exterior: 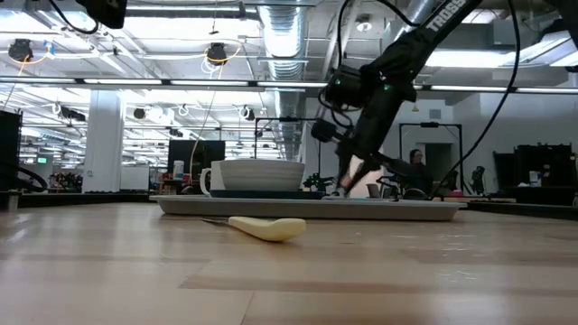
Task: Set up tray
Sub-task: Put the orange fork to the left of the blue spoon on the black napkin
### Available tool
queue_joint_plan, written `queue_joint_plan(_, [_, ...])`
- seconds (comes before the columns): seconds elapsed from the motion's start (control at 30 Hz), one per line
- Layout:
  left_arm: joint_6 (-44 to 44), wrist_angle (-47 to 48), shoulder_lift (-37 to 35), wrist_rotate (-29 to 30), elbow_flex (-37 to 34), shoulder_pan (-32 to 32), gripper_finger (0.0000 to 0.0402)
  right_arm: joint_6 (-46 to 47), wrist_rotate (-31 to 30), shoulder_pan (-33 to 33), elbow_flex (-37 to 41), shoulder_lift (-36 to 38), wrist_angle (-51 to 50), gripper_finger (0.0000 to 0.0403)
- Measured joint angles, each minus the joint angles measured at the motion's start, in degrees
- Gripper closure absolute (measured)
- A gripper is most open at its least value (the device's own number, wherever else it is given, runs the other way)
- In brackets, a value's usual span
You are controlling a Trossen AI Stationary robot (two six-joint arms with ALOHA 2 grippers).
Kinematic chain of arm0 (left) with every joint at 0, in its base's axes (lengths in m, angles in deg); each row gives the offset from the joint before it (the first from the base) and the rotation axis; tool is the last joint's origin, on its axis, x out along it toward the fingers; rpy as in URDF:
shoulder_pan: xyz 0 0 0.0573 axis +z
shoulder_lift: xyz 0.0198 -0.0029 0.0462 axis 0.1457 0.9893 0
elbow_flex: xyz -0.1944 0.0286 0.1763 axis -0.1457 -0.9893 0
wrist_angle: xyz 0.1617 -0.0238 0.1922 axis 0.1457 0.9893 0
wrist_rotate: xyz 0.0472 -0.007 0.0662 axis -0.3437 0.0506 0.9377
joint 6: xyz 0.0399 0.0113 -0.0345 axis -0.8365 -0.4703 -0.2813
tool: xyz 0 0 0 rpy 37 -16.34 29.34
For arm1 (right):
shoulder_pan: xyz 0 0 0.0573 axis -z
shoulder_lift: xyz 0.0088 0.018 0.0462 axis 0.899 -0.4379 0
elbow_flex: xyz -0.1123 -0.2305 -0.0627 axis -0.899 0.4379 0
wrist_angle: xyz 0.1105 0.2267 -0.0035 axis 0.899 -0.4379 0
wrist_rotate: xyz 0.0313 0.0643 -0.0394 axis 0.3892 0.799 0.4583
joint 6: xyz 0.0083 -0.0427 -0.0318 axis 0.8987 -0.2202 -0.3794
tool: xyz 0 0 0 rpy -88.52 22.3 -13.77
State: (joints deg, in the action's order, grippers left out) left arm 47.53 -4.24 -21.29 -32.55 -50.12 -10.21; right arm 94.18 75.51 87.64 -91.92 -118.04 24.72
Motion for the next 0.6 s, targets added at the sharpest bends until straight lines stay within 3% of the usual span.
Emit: queue_joint_plan(0.6, [0.0, -0.1, 0.0, 0.0, 0.0, 0.0, 0.0210, 3.0, 1.2, -0.7, 0.0, -2.9, 2.6, 0.0366])
